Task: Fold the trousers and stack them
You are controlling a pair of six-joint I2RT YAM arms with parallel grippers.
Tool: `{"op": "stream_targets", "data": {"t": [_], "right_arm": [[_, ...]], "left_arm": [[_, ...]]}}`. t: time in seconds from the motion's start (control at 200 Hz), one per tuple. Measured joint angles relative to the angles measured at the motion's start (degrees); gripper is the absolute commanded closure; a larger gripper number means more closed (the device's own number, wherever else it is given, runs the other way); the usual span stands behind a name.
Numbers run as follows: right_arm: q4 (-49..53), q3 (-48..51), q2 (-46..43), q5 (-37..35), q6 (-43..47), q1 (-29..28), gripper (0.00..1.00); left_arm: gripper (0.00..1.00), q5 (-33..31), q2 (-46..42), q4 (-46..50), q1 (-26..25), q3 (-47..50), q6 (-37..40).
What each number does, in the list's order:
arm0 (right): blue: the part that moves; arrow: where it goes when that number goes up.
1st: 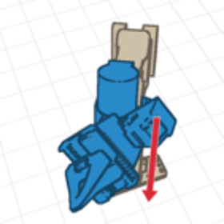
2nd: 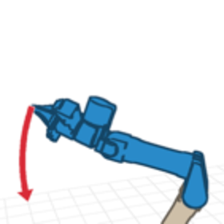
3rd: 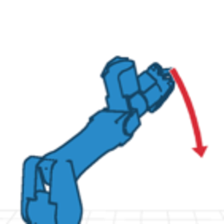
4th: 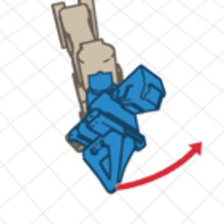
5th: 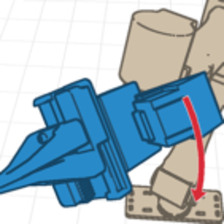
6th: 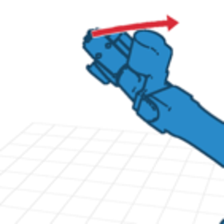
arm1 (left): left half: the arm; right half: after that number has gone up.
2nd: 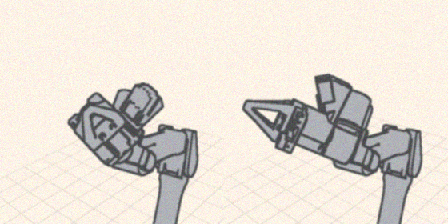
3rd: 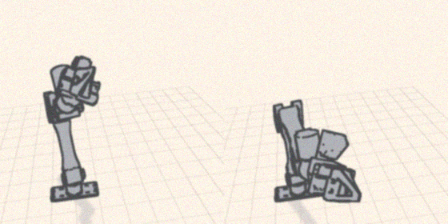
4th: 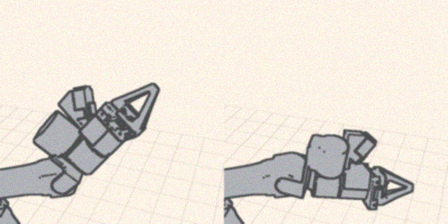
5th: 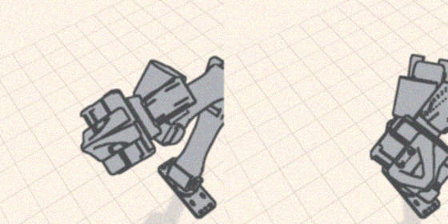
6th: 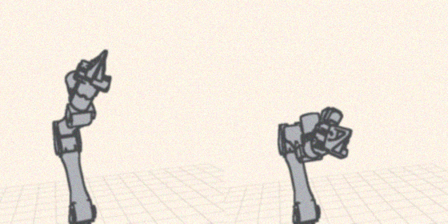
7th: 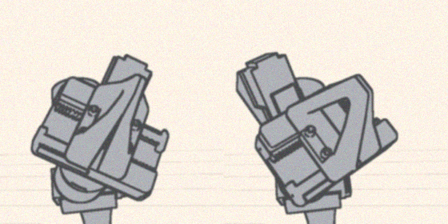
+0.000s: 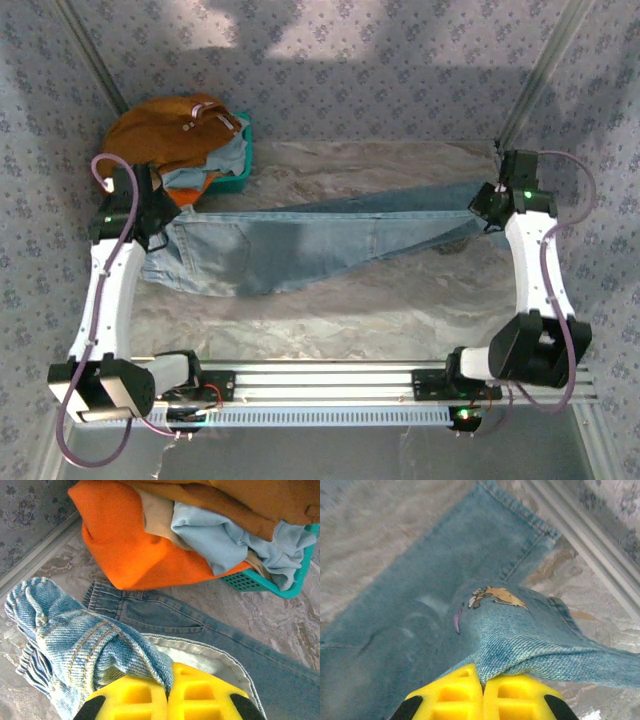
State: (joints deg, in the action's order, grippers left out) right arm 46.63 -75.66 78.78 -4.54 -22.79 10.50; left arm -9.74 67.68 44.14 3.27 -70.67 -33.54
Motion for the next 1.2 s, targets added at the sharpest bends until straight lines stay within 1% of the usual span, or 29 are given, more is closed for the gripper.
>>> {"op": "stream_targets", "data": {"t": [0.09,0.28,0.35,0.405,0.48,0.525,0.595,0.62,0.665,0.69,0.745,0.75,0.765,0.77,0.789,0.804,0.819,0.849,0.879,0.914,0.934,1.089,1.144,1.199], "right_arm": [[2.1,-3.9,6.4,-0.3,1.3,-0.1,1.00],[4.3,-14.7,20.9,-0.5,3.6,-0.7,1.00],[6.5,-20.3,26.3,-0.4,4.5,-0.8,1.00],[8.1,-25.9,31.1,-0.2,5.1,-1.0,0.98],[9.9,-34.3,38.1,0.5,5.9,-1.3,0.92],[11.2,-39.4,42.2,0.7,6.3,-1.5,0.85],[12.7,-46.9,48.4,0.6,7.6,-1.8,0.67],[13.2,-49.9,50.6,0.5,7.8,-1.8,0.62],[13.9,-55.2,54.5,-0.3,8.6,-1.7,0.55],[14.4,-58.3,56.6,-0.9,8.9,-1.5,0.52],[15.3,-63.9,60.0,-1.6,9.0,-0.9,0.46],[15.3,-64.2,60.2,-1.7,8.9,-0.9,0.46],[15.5,-65.6,60.9,-1.9,9.4,-0.7,0.45],[15.5,-65.8,61.0,-2.0,9.4,-0.6,0.44],[15.7,-66.8,61.4,-2.2,9.2,-0.4,0.43],[15.8,-67.3,61.6,-2.3,9.3,-0.3,0.43],[15.9,-67.6,61.6,-2.4,9.1,-0.2,0.43],[16.2,-67.7,61.4,-2.6,9.0,0.0,0.43],[16.3,-67.6,60.9,-2.8,8.9,0.2,0.43],[15.7,-65.9,59.5,-2.9,8.6,0.3,0.43],[15.1,-63.9,58.1,-3.0,8.2,0.3,0.42],[8.8,-39.6,42.0,-3.0,5.3,0.5,0.42],[6.7,-32.9,37.3,-1.8,4.1,1.2,0.42],[3.7,-26.4,33.4,1.2,2.5,3.4,0.42]], "left_arm": [[1.00,0.4,3.2,-0.7,0.0,-0.1,-0.6],[1.00,1.0,14.0,-1.6,0.0,-3.3,-1.4],[1.00,1.4,18.1,-1.8,-0.1,-5.9,-1.6],[1.00,1.7,21.3,-2.1,-0.2,-8.3,-1.7],[1.00,1.8,25.4,-2.8,-0.5,-11.1,-1.7],[1.00,1.9,27.4,-3.1,-0.6,-12.3,-1.9],[1.00,1.1,30.6,-3.3,-0.8,-14.3,-1.9],[0.95,0.7,31.6,-3.4,-0.8,-14.9,-1.9],[0.90,-0.3,33.2,-3.6,-0.7,-15.6,-1.9],[0.83,-1.1,34.0,-3.6,-0.6,-16.0,-2.0],[0.57,-2.2,35.2,-3.6,-0.5,-16.2,-1.9],[0.56,-2.3,35.3,-3.6,-0.5,-16.2,-1.4],[0.46,-2.6,35.5,-3.7,-0.5,-16.2,-1.9],[0.45,-2.7,35.6,-3.7,-0.5,-16.2,-1.9],[0.30,-3.0,35.6,-3.7,-0.5,-16.2,-1.7],[0.23,-3.2,35.6,-3.6,-0.5,-16.2,-1.8],[0.19,-3.3,35.6,-3.6,-0.5,-16.2,-1.8],[0.16,-3.6,35.5,-3.7,-0.6,-16.2,-1.9],[0.11,-3.7,35.1,-3.8,-0.7,-16.2,-1.9],[0.03,-3.6,34.4,-4.1,-0.8,-15.9,-1.9],[0.01,-3.6,33.7,-4.3,-0.9,-15.4,-1.9],[0.00,-2.5,25.6,-4.7,-2.8,-10.3,-2.1],[0.00,-1.8,21.5,-5.0,-4.0,-7.2,-2.1],[0.00,-1.3,17.2,-5.0,-6.1,-3.8,-2.1]]}}
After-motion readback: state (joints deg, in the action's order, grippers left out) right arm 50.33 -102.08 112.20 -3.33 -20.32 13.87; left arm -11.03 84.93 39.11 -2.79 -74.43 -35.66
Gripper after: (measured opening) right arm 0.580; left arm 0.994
